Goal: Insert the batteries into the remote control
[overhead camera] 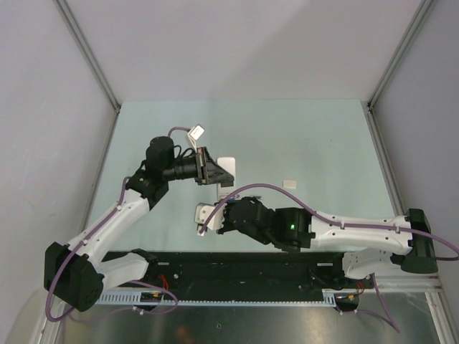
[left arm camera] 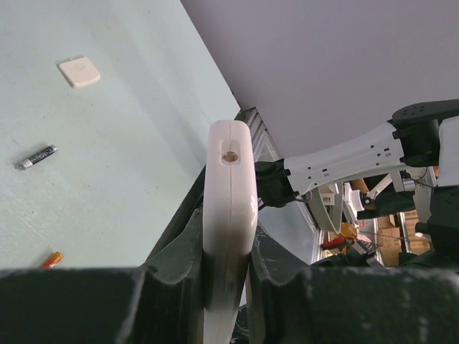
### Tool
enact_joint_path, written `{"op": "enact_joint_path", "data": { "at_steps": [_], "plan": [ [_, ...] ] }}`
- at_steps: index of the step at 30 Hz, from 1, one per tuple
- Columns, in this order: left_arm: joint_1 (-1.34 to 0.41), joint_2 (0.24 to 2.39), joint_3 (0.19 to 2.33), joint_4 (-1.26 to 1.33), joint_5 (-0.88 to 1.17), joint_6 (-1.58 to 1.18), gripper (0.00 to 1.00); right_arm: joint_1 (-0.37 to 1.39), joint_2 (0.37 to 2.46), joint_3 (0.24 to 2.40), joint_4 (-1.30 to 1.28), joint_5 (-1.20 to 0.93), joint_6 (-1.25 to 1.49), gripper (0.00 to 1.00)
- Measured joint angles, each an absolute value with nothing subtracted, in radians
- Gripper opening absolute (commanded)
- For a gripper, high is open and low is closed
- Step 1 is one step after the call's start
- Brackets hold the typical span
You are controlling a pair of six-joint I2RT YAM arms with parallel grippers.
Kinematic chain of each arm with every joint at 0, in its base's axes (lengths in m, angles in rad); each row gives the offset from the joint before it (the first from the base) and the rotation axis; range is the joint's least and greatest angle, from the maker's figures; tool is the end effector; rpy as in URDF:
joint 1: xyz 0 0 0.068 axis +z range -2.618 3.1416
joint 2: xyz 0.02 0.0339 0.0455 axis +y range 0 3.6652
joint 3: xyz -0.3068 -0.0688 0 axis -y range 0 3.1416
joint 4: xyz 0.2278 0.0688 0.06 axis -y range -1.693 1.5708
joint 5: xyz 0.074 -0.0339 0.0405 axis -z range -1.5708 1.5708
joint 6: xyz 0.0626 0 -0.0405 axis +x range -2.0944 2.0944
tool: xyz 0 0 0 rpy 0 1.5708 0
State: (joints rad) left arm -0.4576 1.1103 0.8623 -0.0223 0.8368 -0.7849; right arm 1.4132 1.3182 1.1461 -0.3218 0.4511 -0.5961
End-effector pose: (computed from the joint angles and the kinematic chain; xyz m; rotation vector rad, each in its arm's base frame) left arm 0.1866 -0.1437 0.3596 0.3361 2.0505 -1.5831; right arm 0.0729 0.2849 0.3689 -1.5358 1.2998 0.0533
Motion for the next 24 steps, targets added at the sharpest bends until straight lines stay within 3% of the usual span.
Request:
{"op": "enact_joint_path", "data": {
  "at_steps": [24],
  "plan": [
    [-0.454,1.122,0.830,-0.023,0.807,-0.812,0.00,1.433,1.349,1.148,-0.336,0.501,-0.585,0.26]
  ]
}}
